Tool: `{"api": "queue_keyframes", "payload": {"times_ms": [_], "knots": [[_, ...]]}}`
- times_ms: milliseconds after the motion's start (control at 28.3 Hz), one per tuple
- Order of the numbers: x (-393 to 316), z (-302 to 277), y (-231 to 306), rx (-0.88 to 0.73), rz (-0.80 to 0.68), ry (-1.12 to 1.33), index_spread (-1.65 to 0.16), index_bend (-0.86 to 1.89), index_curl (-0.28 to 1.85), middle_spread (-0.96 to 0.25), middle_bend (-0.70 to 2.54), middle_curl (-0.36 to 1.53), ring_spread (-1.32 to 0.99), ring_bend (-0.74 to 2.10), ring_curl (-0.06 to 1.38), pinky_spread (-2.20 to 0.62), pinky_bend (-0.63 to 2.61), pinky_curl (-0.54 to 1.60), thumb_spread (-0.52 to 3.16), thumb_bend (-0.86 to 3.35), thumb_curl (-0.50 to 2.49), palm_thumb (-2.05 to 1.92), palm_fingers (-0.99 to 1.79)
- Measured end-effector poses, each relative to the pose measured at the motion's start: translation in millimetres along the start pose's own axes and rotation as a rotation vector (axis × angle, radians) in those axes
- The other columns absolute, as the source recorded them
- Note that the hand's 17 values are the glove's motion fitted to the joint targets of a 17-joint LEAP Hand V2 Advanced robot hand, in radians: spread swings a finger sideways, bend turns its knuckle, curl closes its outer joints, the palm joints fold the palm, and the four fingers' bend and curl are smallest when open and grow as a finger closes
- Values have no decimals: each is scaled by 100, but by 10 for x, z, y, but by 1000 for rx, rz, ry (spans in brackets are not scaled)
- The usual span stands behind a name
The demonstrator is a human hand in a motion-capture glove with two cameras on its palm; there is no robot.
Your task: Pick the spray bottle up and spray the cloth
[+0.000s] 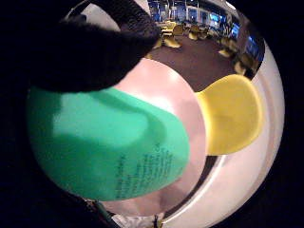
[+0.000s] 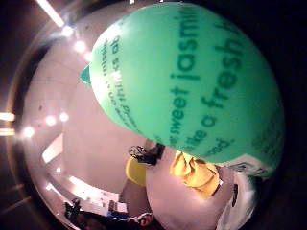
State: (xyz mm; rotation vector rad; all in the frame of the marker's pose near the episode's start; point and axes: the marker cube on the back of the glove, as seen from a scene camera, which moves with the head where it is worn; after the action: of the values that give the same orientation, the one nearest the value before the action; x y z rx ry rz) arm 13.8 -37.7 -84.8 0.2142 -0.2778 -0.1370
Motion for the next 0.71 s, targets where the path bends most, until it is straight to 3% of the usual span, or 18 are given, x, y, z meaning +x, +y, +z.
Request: {"api": "queue_keyframes", "payload": {"times_ms": [389, 707], "knots": [[-402, -59, -11, -52, -218, 420, -24, 14, 31, -5, 38, 44, -12, 48, 40, 3, 23, 36, 73, 9, 50, 117, 77], [-465, 46, -19, -125, -307, 775, -24, 14, 32, -6, 36, 45, -13, 46, 41, 2, 20, 37, 71, 6, 53, 120, 78]]}}
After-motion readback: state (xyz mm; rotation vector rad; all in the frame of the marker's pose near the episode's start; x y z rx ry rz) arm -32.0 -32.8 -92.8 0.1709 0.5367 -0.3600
